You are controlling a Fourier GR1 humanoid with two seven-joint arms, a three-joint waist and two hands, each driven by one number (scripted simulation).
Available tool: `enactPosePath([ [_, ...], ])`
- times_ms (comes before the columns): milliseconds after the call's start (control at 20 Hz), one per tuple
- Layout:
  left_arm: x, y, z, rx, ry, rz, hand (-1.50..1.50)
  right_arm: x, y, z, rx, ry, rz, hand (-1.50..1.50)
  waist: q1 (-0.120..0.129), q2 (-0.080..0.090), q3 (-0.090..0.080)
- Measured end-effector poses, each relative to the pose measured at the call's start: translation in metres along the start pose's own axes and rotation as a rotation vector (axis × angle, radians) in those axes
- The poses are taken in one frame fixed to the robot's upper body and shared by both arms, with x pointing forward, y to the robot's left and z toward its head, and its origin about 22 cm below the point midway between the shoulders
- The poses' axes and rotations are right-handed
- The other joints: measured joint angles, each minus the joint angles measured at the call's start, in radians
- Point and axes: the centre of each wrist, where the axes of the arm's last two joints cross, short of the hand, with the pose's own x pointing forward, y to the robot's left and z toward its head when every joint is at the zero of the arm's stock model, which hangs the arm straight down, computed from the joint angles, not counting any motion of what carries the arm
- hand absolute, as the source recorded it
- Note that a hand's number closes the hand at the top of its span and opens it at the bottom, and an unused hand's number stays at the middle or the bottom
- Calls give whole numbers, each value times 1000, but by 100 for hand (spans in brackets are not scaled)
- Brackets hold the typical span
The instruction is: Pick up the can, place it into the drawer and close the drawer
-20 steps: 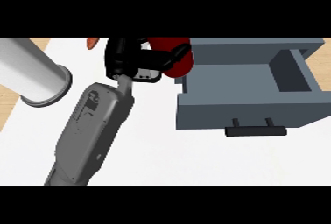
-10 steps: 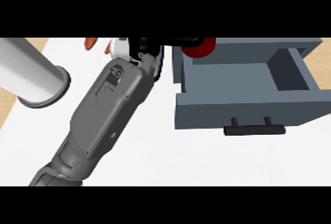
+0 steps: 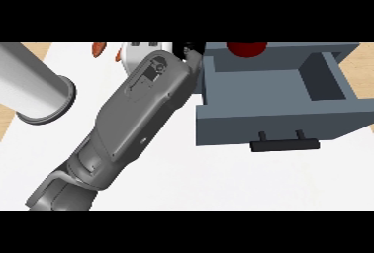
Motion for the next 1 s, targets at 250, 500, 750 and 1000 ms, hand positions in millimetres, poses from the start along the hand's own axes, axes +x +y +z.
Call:
enactPosePath([
  [250,-2,-9,-5,-2,12,-8,150,-4,-2,-8,0,-3,2,-150,-6,3,0],
  [500,-4,-17,-9,2,28,-27,150,1,-1,-8,8,-6,1,-150,-15,4,0],
  [750,-10,-23,-8,19,43,-52,150,5,7,-13,21,-15,-4,-150,-28,7,1],
  [1000,-21,-22,-8,38,67,-79,150,6,7,-16,26,-5,-1,-150,-37,10,1],
])
